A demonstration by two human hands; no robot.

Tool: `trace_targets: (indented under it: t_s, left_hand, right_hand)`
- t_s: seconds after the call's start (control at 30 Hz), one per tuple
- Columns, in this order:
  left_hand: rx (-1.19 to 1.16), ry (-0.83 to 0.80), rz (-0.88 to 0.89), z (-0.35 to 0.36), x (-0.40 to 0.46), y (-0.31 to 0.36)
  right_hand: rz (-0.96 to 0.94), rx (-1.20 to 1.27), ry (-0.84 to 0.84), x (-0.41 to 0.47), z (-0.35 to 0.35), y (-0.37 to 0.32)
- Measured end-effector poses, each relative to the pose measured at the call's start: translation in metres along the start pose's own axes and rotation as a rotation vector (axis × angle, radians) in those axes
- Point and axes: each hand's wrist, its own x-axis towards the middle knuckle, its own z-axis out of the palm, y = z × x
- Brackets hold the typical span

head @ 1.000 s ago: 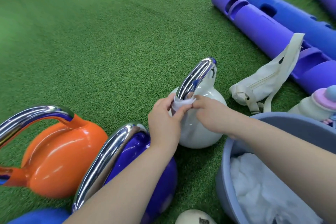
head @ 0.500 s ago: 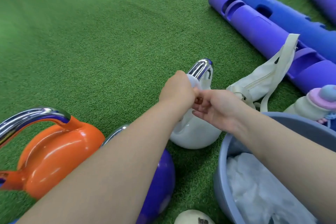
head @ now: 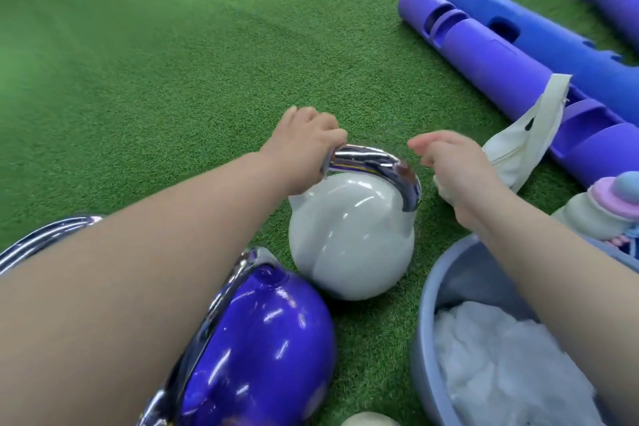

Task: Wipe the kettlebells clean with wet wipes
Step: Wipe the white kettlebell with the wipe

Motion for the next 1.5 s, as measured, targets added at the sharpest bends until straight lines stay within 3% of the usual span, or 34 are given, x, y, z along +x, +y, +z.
trace_targets:
  t_s: [0.13, 0.27, 0.53, 0.6, 0.7, 0.87, 0.9, 0.97, 1.03, 1.1, 1.17, 1.37, 1.5]
  left_hand:
    - [0.100, 0.059, -0.056, 0.003, 0.001, 0.002]
    - [-0.085, -0.008, -0.017, 0.003, 0.004, 0.005]
    - [0.195, 0.131, 0.156, 0.008, 0.018, 0.072]
    - [0.190, 0.249, 0.187, 0.010, 0.014, 0.086]
    - [-0.045, 0.400, 0.261, 0.026, 0.001, 0.089]
    - [-0.437, 0.459, 0.156, 0.042, -0.031, 0.092]
    - [-0.551, 0.508, 0.071, 0.044, -0.038, 0.096]
    - [-0.859, 0.634, -0.286, 0.042, -0.052, 0.108]
    - [-1.339, 0.516, -0.637, 0.031, -0.054, 0.120]
    - [-1.810, 0.334, -0.692, 0.025, -0.047, 0.123]
    - [-2.044, 0.325, -0.667, 0.016, -0.039, 0.122]
    - [-1.597, 0.122, -0.623, 0.040, -0.036, 0.130]
    - [-1.106, 0.039, -0.628, 0.056, -0.034, 0.127]
  right_hand:
    - [0.092, -0.050, -0.200, -0.004, 0.002, 0.003]
    - [0.127, -0.139, -0.264, 0.007, -0.001, -0.003]
    - [0.131, 0.149, -0.191, 0.009, -0.003, 0.005]
    - [0.094, 0.268, -0.183, 0.010, -0.006, 0.003]
    - [-0.012, 0.274, -0.311, 0.009, -0.011, 0.002]
    - [-0.185, 0.096, -0.398, 0.009, -0.012, -0.002]
    - [-0.197, 0.054, -0.395, 0.007, -0.010, -0.003]
    - [-0.199, -0.005, -0.408, 0.005, -0.007, -0.004]
    - [-0.247, -0.111, -0.434, 0.005, -0.003, -0.002]
    - [-0.297, -0.240, -0.463, 0.006, -0.001, -0.001]
    - [-0.302, -0.323, -0.488, 0.008, -0.001, -0.001]
    - [-0.264, -0.380, -0.664, 0.006, -0.030, -0.009]
    - [-0.244, -0.745, -0.693, 0.018, -0.040, 0.001]
